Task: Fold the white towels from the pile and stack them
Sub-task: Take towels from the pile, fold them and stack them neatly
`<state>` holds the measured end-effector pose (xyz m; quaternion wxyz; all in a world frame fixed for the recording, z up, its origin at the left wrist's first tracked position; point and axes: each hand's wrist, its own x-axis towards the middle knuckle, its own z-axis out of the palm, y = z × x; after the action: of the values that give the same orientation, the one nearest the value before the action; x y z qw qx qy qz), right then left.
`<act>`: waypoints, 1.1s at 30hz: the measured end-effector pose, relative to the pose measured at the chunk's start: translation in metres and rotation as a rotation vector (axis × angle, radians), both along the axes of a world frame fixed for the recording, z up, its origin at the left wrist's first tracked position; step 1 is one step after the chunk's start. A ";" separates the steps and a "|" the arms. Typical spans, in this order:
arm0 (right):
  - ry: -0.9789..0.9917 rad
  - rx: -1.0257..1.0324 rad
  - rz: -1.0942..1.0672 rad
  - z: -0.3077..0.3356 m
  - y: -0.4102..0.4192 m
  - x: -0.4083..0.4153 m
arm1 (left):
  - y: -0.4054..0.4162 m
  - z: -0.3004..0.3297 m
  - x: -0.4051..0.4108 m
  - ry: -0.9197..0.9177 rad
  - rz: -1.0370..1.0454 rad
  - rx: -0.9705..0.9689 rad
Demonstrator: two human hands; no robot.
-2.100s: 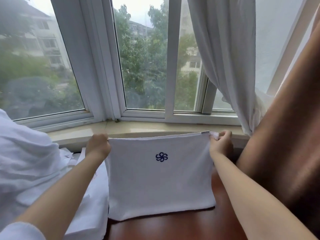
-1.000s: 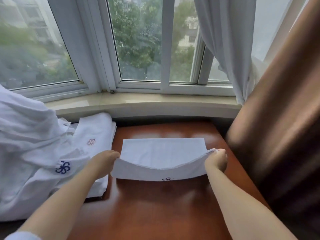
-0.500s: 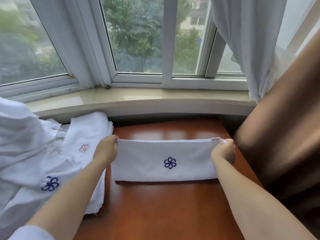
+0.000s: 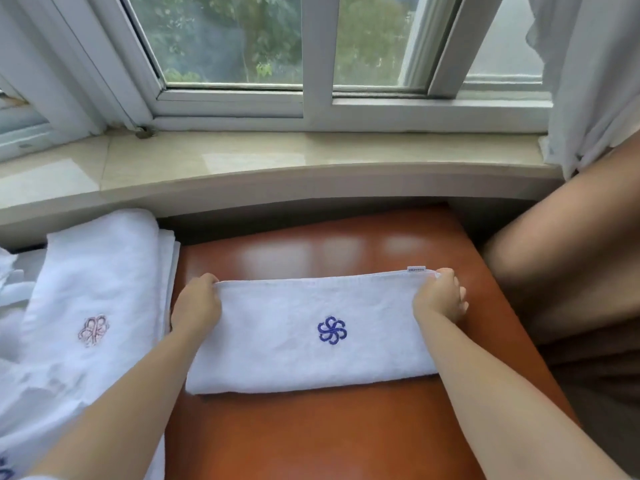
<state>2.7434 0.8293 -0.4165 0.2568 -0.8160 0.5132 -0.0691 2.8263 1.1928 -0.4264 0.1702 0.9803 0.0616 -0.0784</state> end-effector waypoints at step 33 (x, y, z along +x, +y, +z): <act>-0.232 -0.265 0.153 0.163 0.028 -0.092 | 0.037 0.184 -0.131 0.309 -0.171 -0.370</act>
<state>2.6519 0.8574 -0.2534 0.2093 -0.8659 0.4028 -0.2100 2.6955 1.2295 -0.2424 0.3280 0.9106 -0.0114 -0.2512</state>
